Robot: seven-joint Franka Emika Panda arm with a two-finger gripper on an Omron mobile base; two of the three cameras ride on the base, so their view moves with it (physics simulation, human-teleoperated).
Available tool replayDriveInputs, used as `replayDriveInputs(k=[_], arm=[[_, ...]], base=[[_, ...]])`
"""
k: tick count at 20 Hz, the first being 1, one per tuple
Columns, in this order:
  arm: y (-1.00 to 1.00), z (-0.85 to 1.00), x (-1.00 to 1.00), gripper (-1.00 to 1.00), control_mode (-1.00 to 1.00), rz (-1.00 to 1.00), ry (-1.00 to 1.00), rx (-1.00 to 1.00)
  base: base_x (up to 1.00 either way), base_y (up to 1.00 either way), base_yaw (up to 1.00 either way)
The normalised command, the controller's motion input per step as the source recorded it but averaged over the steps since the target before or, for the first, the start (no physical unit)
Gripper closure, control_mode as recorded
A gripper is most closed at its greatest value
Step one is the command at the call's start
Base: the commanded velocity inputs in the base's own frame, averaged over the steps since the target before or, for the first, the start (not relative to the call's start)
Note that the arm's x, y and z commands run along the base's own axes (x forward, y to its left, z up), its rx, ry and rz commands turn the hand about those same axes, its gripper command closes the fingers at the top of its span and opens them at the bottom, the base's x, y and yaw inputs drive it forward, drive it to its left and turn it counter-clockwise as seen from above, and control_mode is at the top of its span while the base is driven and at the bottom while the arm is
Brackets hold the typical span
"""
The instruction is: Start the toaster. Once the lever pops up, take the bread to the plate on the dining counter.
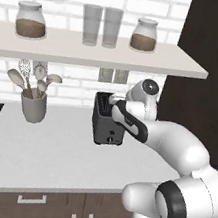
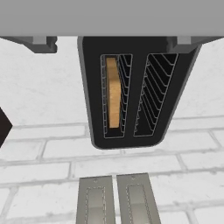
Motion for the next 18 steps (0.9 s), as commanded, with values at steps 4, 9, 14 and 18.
replayDriveInputs(k=[4, 9, 14, 18], arm=[[0.00, 0.00, 0.00, -1.00, -1.00, 0.00, 0.00, 0.00], [0.00, 0.00, 0.00, -1.00, -1.00, 0.00, 0.00, 0.00], [0.00, 0.00, 0.00, -1.00, -1.00, 0.00, 0.00, 0.00], [0.00, 0.00, 0.00, -1.00, -1.00, 0.00, 0.00, 0.00]], base=[[0.00, 0.00, 0.00], [0.00, 0.00, 0.00], [0.00, 0.00, 0.00], [0.00, 0.00, 0.00]])
